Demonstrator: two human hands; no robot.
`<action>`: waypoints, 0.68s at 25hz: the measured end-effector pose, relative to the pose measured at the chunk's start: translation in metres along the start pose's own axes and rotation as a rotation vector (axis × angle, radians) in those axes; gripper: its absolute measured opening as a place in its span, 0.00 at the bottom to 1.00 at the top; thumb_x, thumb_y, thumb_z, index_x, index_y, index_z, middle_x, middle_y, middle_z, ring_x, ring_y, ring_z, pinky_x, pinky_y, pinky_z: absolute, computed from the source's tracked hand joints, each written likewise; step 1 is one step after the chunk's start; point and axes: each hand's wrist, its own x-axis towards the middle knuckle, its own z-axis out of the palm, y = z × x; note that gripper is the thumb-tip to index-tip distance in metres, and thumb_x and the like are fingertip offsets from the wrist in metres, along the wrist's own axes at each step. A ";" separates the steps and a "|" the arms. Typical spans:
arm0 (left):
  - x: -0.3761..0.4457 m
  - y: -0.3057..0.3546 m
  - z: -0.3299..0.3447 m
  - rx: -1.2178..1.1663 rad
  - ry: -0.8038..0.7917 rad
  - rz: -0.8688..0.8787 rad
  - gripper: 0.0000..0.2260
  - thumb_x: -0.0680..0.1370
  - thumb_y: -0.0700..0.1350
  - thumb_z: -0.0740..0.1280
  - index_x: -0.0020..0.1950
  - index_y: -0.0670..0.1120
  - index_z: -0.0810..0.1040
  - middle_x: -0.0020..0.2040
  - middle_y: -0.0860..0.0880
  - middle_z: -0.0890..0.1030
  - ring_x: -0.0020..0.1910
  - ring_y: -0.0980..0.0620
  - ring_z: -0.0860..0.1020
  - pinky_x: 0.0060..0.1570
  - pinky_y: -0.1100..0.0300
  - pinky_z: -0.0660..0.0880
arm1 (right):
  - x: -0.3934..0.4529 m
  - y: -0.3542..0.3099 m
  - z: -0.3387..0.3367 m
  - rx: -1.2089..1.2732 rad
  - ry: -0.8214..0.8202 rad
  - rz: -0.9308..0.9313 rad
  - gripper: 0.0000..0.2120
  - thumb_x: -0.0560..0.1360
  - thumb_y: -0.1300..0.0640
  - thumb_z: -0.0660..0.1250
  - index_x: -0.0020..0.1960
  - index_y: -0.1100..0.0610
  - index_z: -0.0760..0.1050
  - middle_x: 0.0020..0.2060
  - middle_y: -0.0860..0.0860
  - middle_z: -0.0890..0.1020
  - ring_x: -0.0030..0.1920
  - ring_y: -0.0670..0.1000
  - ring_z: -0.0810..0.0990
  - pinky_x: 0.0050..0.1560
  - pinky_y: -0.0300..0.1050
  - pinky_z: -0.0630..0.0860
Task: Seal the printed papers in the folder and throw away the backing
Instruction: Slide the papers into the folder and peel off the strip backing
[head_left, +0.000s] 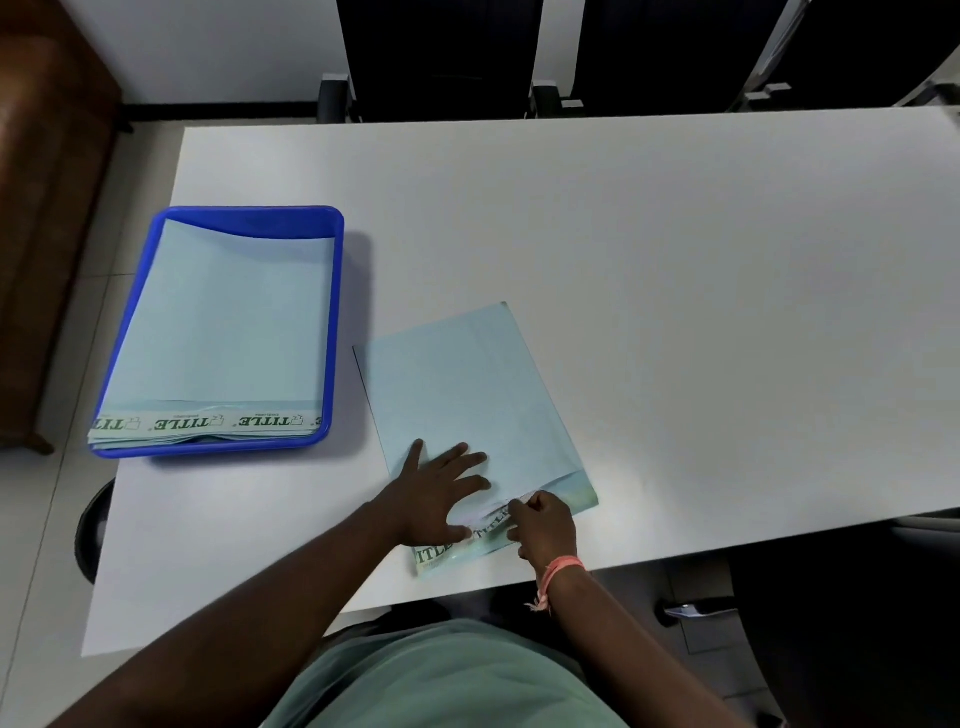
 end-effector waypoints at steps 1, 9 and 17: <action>0.000 0.000 0.002 0.018 0.000 -0.002 0.33 0.74 0.65 0.64 0.76 0.59 0.60 0.81 0.54 0.48 0.79 0.52 0.42 0.70 0.28 0.41 | 0.004 0.000 -0.001 0.022 0.041 0.025 0.09 0.69 0.55 0.69 0.34 0.59 0.75 0.27 0.54 0.81 0.25 0.53 0.77 0.29 0.44 0.70; -0.002 -0.012 -0.003 0.103 0.015 -0.078 0.27 0.77 0.64 0.44 0.77 0.67 0.50 0.81 0.58 0.44 0.79 0.54 0.41 0.68 0.25 0.40 | -0.011 0.035 -0.026 0.452 -0.026 0.145 0.04 0.73 0.61 0.73 0.43 0.61 0.79 0.28 0.53 0.75 0.23 0.48 0.66 0.22 0.37 0.59; -0.011 -0.028 0.007 0.111 -0.017 0.028 0.26 0.81 0.65 0.50 0.77 0.68 0.44 0.80 0.59 0.39 0.78 0.55 0.37 0.69 0.28 0.36 | -0.021 0.030 -0.040 0.461 -0.001 0.057 0.09 0.73 0.57 0.74 0.37 0.57 0.77 0.31 0.52 0.76 0.26 0.48 0.68 0.23 0.36 0.58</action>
